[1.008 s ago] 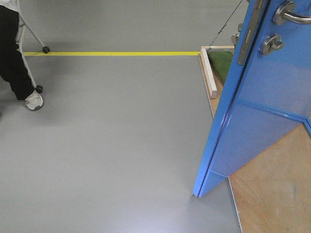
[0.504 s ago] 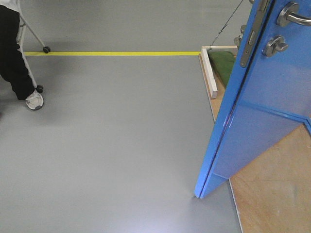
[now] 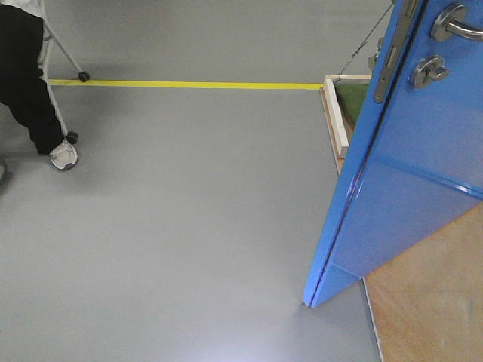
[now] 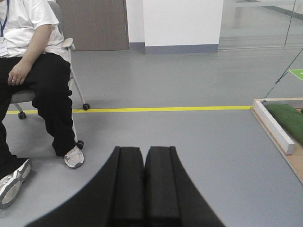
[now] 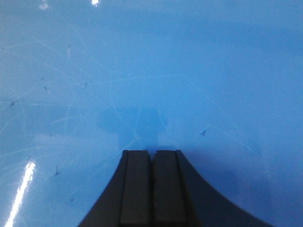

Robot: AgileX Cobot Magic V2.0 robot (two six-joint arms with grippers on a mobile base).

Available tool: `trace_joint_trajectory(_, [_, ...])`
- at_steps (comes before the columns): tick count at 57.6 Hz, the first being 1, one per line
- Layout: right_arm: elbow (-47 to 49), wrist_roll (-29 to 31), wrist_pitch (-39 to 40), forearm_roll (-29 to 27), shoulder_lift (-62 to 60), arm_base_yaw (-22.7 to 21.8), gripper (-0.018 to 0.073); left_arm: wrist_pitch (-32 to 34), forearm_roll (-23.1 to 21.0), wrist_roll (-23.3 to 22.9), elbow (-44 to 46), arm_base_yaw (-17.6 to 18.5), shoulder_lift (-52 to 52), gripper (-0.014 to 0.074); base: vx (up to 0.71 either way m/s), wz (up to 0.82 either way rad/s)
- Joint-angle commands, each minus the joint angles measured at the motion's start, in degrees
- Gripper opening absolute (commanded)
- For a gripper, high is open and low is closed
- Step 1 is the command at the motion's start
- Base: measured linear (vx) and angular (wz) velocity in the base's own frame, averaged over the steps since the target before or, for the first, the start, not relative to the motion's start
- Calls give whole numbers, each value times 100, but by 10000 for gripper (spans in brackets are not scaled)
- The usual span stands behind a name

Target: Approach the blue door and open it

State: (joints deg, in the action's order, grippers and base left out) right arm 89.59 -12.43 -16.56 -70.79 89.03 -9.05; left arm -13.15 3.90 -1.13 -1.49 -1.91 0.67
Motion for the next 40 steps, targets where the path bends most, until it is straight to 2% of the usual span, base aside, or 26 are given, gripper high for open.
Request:
trace_joint_trajectory(1, [203,73,0,-103,-207,29,11,473,-15,-39,152,16,79,73,7,7])
trace_joint_trajectory(40, [203,73,0,-103,-207,29,11,473,-15,-39,152,16,79,73,14,6])
